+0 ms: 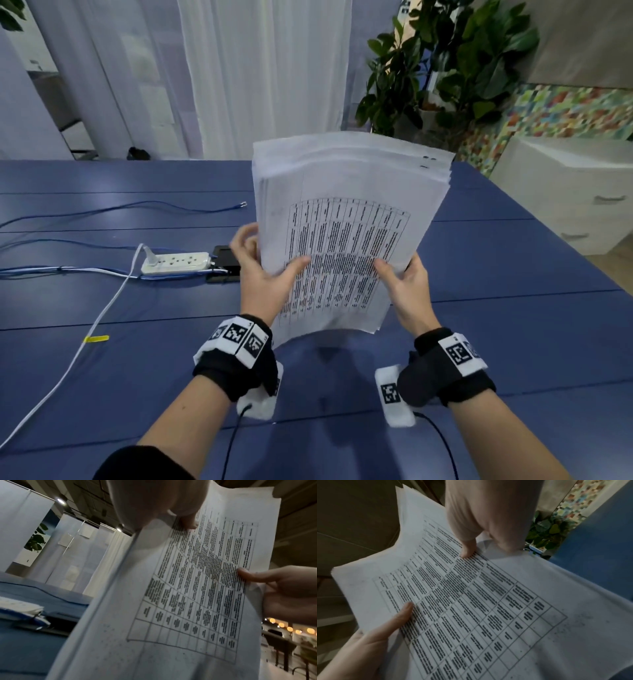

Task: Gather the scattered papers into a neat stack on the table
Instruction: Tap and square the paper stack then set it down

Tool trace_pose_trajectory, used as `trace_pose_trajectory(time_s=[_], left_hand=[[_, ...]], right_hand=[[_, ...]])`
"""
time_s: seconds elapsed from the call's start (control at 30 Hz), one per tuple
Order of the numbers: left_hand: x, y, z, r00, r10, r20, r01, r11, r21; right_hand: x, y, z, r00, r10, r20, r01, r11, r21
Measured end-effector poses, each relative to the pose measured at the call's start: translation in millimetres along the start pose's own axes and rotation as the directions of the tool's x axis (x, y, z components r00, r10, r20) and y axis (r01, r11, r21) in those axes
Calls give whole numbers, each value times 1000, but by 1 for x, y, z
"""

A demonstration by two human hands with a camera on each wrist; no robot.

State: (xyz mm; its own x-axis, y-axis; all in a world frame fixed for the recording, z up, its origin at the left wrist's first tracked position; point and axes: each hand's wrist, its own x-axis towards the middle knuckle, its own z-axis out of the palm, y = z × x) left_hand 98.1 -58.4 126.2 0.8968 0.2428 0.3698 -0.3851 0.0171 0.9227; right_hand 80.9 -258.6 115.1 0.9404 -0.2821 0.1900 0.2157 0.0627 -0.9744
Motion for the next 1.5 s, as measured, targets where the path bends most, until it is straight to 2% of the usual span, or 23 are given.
trace_pose_trajectory(time_s=[0.07,0.13,0.2,0.27,0.37,0.47,0.6,0.67,0.8,0.93,1.07,1.17,1.23,1.3,1.4,1.5], left_hand=[[7,5,-2,998,59,-37,-60,998,-30],[9,9,-5,998,47,-36,-49,997,-67],[10,9,-10,1000,-26,14,27,998,-55],[6,4,-16,986,-137,99,135,990,28],[-4,-13,-24,923,-303,239,277,951,135],[-12,-22,-25,886,-360,291,321,931,172],[-6,-11,-16,928,-319,190,313,948,63],[0,-8,-16,940,-292,177,292,956,26],[-8,-30,-26,914,-366,175,364,930,48],[-22,-51,-32,883,-430,190,420,903,93],[-21,-48,-27,911,-396,116,392,918,50],[-13,-42,-25,934,-355,41,358,930,-87],[-13,-42,-21,935,-355,23,356,931,-87],[-19,-49,-18,925,-378,39,380,924,-46],[-34,-54,-16,885,-456,96,459,889,-4],[-27,-50,-18,879,-459,132,458,888,42]], right_hand=[[2,-8,-2,999,-32,27,34,997,-68],[5,-12,-2,997,-45,68,51,994,-98],[8,-10,-1,997,-30,70,37,994,-102],[9,0,-3,998,44,48,-41,997,-68],[-2,27,-7,978,201,58,-197,978,-64],[-10,40,-3,971,237,24,-235,969,-72],[-2,29,1,989,145,-13,-145,989,-27],[0,27,-2,993,114,-2,-114,993,-37],[-14,54,-4,978,204,41,-195,967,-166],[-22,73,1,972,234,16,-230,964,-134],[-17,71,-3,967,253,-40,-254,967,-33],[-17,67,-14,974,225,-19,-225,974,-1],[-17,68,-14,976,216,-3,-216,976,-20],[-17,73,-9,976,216,-9,-216,976,-31],[-22,80,-5,974,227,-3,-227,974,-24],[-21,78,-10,974,224,31,-222,973,-56]])
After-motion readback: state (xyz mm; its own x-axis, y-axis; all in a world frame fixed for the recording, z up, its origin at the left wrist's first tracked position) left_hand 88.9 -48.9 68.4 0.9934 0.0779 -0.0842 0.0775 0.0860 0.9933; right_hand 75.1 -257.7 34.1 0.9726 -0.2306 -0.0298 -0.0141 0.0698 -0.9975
